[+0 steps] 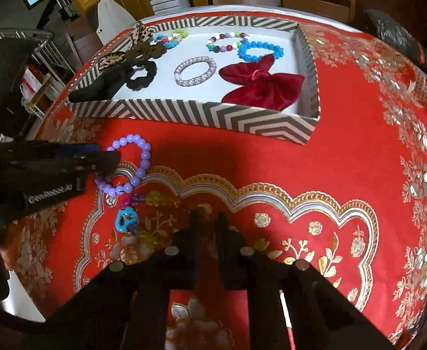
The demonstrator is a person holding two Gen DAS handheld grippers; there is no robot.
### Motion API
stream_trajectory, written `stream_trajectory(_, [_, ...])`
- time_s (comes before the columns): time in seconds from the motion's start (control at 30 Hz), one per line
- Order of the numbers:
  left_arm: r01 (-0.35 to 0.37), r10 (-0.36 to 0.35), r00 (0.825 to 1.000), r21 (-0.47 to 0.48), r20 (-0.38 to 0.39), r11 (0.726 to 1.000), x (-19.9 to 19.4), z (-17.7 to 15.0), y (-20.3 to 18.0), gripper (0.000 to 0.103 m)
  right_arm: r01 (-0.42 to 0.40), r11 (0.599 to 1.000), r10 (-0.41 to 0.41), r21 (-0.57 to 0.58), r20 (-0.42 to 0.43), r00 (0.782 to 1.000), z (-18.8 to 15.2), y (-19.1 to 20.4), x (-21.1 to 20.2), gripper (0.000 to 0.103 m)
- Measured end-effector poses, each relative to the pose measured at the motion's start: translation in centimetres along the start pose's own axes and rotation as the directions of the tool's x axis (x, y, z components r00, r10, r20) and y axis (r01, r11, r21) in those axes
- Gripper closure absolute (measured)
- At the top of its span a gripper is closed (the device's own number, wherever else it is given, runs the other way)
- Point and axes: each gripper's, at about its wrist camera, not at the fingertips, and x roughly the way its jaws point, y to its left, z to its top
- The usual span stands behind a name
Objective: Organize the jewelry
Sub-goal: 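Grasp the purple bead bracelet with the left tool while the right tool grasps the yellow bead bracelet, then carry the purple and yellow bracelets into the tray with both tools, release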
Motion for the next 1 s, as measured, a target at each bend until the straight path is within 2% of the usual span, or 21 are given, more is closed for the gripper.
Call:
stream_trajectory(0.03, [0.029, -0.03, 0.999, -0.013, -0.013, 0.999, -0.1, 0.2, 0.3, 0.103, -0.038, 0.999, 0.038, 0.013, -0.005, 0.999, 0.1, -0.1, -0.1, 0.096])
stream_trajectory(0.07, [0.068, -0.068, 0.997, -0.028, -0.023, 0.997, -0.2, 0.3, 0.7, 0.103, -0.054, 0.998, 0.054, 0.02, 0.001, 0.999, 0.2, -0.2, -0.5, 0.103])
stream_trajectory(0.23, [0.139, -0.139, 0.99, -0.05, 0.0, 0.989, -2.6, 1.0, 2.0, 0.103, -0.066, 0.998, 0.066, 0.0, 0.04, 0.997, 0.9, -0.1, -2.6, 0.103])
stream_trajectory(0.43, [0.144, -0.143, 0.988, -0.024, 0.05, 0.989, -5.6, 1.6, 2.4, 0.103, -0.079, 0.997, 0.079, -0.004, 0.06, 0.995, 1.5, -0.1, -4.1, 0.103])
stream_trajectory(0.6, [0.148, -0.148, 0.984, 0.008, 0.103, 0.989, -8.3, 2.7, 2.4, 0.103, -0.111, 0.994, 0.11, 0.005, 0.109, 0.988, 2.6, -0.1, -6.2, 0.103])
stream_trajectory(0.8, [0.152, -0.152, 0.972, 0.017, 0.176, 0.988, -10.8, 5.9, 2.6, 0.103, -0.103, 0.994, 0.108, -0.042, 0.158, 0.982, 4.7, 0.6, -8.9, 0.103])
stream_trajectory(1.0, [0.152, -0.157, 0.965, 0.039, 0.209, 0.988, -11.3, 9.2, 1.7, 0.103, -0.094, 0.994, 0.105, -0.062, 0.207, 0.973, 7.7, 0.6, -10.7, 0.103])
